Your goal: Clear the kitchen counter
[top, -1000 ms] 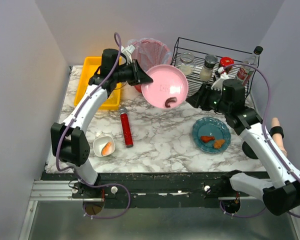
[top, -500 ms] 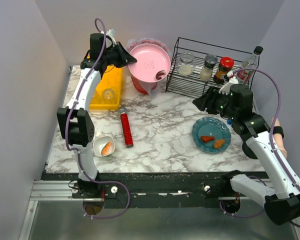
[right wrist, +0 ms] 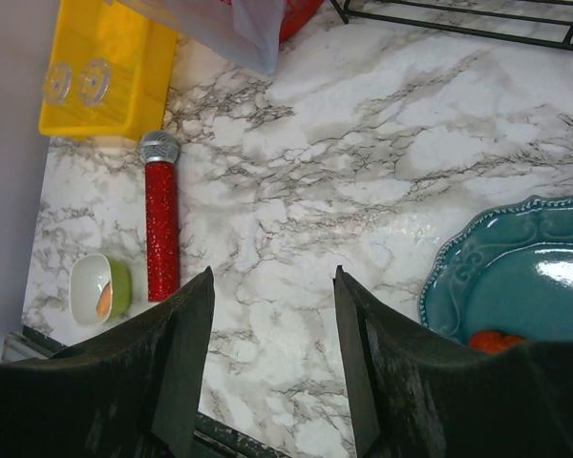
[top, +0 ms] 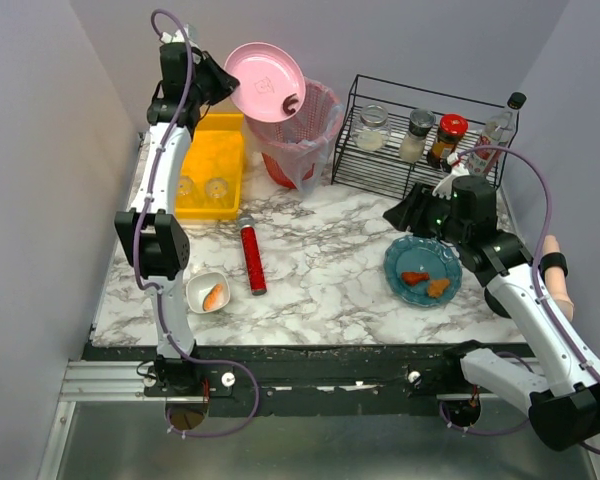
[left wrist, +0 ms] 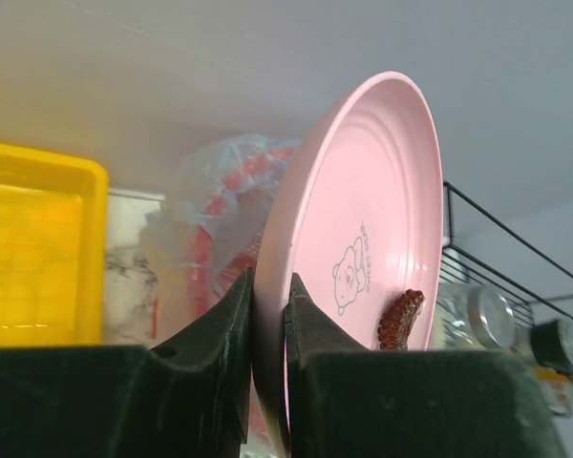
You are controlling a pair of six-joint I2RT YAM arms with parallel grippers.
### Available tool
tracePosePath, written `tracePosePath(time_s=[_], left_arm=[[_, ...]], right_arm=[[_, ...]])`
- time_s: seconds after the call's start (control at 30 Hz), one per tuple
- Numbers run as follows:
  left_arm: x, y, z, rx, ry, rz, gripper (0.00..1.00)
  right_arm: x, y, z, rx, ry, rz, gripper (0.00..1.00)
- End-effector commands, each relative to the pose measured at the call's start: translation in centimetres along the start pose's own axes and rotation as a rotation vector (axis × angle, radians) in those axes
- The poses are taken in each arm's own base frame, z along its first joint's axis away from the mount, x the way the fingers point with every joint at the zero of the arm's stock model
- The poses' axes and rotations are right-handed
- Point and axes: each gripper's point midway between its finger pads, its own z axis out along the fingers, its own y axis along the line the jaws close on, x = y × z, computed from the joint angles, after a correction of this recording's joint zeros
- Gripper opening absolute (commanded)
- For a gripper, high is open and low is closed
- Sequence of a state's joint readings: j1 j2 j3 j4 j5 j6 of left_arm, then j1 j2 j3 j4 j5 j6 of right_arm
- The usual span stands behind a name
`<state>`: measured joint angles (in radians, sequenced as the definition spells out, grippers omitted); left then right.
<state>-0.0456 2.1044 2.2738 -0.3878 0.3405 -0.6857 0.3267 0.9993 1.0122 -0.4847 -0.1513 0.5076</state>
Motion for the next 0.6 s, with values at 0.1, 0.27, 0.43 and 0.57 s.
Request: tracePosePath(time_s=[0.1,0.27,0.43,0.57], left_arm=[[-1.9,-2.5,1.4,-0.216,-0.275,0.425,0.0],[-1.0,-6.2,0.1,-0.291,-0.416,0.673,0.0],[-0.4,-7.4,-0.9,-0.446,-0.496,0.89,0.0],[0.1,-8.5,-1.6,-0.54,-0.54,1.004,0.0]], right_arm=[[1.1,-0.8,-0.2,0.018,0.02,-0.003,0.61],[1.5,-0.9,0.1,0.012,0.028,-0.002,0.61],[1.9,-0.9,0.3,0.001,0.04,-0.003,0.61],[2.3,-1.0,0.6,0.001,0.052,-0.001,0.61]])
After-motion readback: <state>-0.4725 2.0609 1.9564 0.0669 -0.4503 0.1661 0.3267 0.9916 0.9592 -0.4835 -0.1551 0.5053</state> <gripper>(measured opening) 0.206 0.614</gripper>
